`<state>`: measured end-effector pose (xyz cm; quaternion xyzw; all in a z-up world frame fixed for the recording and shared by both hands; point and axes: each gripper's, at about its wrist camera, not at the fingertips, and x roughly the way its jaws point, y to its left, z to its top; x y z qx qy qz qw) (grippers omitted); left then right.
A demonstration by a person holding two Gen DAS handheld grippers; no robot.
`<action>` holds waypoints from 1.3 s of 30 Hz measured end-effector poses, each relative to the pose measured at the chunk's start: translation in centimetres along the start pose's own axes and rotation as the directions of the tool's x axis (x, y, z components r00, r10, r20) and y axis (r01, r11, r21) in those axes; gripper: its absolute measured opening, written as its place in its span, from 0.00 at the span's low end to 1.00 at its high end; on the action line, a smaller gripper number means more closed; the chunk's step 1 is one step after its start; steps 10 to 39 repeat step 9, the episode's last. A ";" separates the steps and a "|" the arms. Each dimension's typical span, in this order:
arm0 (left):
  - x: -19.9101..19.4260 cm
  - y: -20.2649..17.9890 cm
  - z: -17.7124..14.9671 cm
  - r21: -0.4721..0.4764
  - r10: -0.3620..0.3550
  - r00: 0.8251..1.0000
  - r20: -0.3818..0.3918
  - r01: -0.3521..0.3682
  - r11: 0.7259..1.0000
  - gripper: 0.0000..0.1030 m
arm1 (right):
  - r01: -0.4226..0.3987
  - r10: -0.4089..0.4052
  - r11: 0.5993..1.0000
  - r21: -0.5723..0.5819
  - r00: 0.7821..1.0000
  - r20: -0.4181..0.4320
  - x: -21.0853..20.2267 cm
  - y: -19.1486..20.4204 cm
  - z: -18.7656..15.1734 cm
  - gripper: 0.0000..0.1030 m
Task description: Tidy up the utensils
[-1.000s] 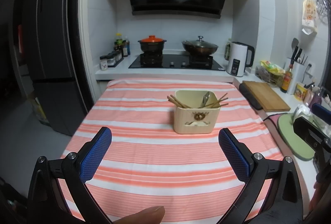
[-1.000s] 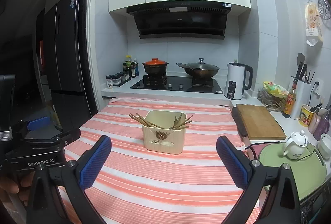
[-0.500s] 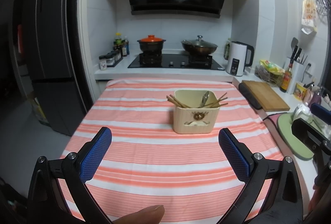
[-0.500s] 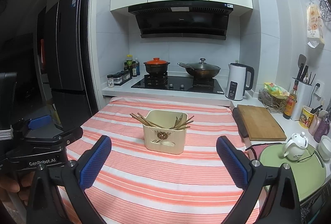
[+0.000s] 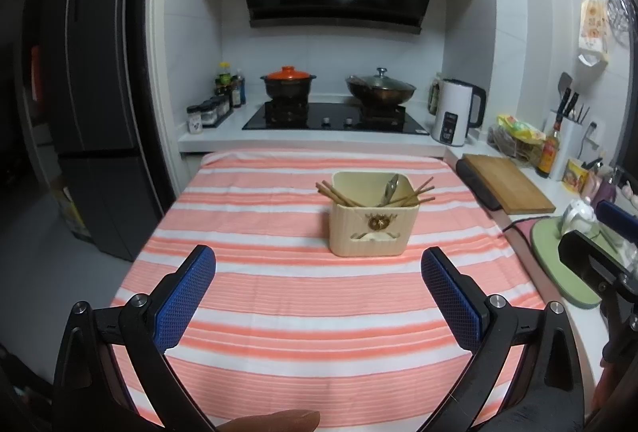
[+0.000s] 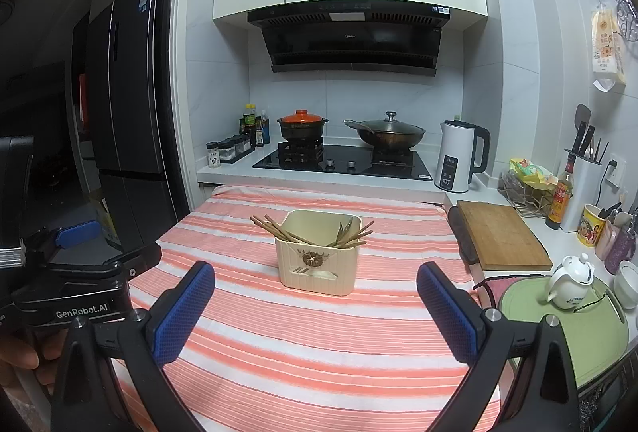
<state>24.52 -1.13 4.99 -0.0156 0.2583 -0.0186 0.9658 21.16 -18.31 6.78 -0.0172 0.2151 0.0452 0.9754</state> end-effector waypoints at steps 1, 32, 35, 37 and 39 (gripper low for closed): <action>0.0 0.0 0.0 0.000 -0.002 1.000 -0.001 0.002 1.000 1.00 | 0.000 0.000 1.000 0.001 1.000 -0.001 0.0 -0.1 -0.1 1.00; -0.3 -0.2 -0.4 0.008 -0.013 0.999 0.030 0.013 1.000 1.00 | 0.000 0.000 1.000 0.003 1.000 -0.005 0.0 -0.2 -0.3 1.00; -0.3 -0.2 -0.4 0.008 -0.013 0.999 0.030 0.013 1.000 1.00 | 0.000 0.000 1.000 0.003 1.000 -0.005 0.0 -0.2 -0.3 1.00; -0.3 -0.2 -0.4 0.008 -0.013 0.999 0.030 0.013 1.000 1.00 | 0.000 0.000 1.000 0.003 1.000 -0.005 0.0 -0.2 -0.3 1.00; -0.3 -0.2 -0.4 0.008 -0.013 0.999 0.030 0.013 1.000 1.00 | 0.000 0.000 1.000 0.003 1.000 -0.005 0.0 -0.2 -0.3 1.00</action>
